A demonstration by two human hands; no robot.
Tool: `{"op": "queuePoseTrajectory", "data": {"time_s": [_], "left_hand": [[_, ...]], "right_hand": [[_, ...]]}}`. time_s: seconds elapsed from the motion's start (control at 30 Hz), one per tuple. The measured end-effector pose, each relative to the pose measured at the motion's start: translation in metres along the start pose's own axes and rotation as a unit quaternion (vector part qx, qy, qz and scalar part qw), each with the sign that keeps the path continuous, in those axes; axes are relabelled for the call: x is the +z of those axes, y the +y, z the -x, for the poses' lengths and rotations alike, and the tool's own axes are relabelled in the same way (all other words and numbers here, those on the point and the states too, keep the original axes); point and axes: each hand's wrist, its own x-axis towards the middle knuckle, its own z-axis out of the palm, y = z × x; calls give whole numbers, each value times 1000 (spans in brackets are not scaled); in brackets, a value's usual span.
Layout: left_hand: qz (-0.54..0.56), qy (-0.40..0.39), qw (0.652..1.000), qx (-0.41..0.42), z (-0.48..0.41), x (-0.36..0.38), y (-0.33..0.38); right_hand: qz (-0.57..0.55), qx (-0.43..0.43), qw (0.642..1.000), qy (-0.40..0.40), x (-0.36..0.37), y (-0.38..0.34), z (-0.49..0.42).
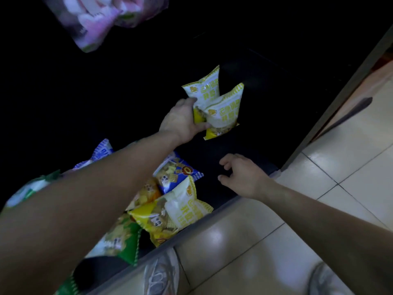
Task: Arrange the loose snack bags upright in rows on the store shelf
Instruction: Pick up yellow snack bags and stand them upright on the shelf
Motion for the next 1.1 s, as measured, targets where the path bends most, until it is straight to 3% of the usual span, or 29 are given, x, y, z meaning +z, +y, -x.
{"op": "queuePoseTrajectory", "data": {"time_s": [0.13, 0.27, 0.53, 0.87, 1.0, 1.1], "left_hand": [[-85, -98, 992, 7, 84, -29, -47], [-83, -150, 985, -33, 150, -31, -88], [-80, -219, 972, 24, 173, -8, -99], [-48, -275, 960, -8, 166, 0, -106], [-24, -285, 958, -17, 161, 2, -101], [13, -247, 969, -9, 157, -1, -97]], "right_hand": [[-7, -26, 999, -34, 16, -26, 13], [13, -44, 996, -78, 40, -48, 25], [150, -68, 979, -118, 70, -70, 7], [11, -7, 995, -94, 73, -62, 1], [-2, -28, 998, -61, 64, -66, -2], [-8, -59, 998, -33, 51, -74, -7]]}}
